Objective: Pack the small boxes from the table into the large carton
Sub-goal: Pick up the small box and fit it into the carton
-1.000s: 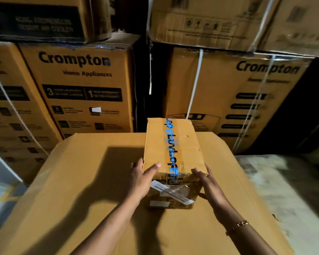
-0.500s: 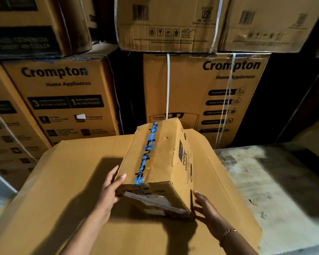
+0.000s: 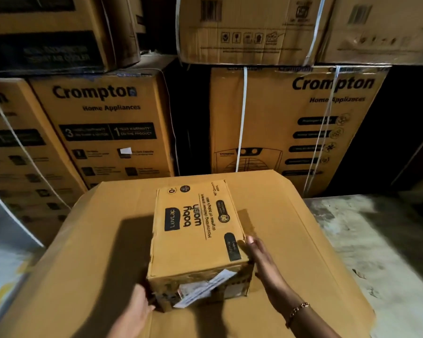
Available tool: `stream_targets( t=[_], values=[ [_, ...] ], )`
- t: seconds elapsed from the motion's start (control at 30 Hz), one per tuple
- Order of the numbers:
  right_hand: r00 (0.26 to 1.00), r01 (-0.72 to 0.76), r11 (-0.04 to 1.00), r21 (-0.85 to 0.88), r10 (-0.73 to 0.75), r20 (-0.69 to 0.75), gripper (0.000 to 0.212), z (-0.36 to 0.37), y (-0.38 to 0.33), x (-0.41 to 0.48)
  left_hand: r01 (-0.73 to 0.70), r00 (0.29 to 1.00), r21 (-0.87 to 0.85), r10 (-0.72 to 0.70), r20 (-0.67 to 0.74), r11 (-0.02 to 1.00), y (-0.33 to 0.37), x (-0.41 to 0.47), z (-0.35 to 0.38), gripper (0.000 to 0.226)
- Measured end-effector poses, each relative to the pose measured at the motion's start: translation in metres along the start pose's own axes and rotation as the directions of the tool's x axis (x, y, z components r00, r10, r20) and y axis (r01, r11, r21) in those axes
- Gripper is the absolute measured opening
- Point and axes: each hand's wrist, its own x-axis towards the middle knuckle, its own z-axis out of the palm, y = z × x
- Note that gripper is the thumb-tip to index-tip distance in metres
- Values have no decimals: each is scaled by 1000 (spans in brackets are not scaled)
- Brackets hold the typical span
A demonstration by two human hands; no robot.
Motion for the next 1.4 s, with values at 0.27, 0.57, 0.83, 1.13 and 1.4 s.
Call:
stream_targets(
  t=[0.27,0.57,0.83,1.13,1.4],
  values=[
    [941,-164,979,-125,117,-316,99,-12,18,34,-150,962,329,60,266,932,50,-17,14,135],
    [886,-342,909,-239,227,-405,105,-52,47,59,-259,909,255,146,390,932,59,-14,13,128],
    [967,-175,970,170,202,-153,45,-34,9,31,-163,897,99,105,430,982,60,7,3,98],
    [985,157,898,-410,-174,-3,54,23,-83,-21,50,985,-137,-26,171,989,55,54,0,30],
    [876,361,487,-795,-469,111,70,116,-77,-13,-113,984,61,120,-129,992,37,77,-29,35]
  ],
)
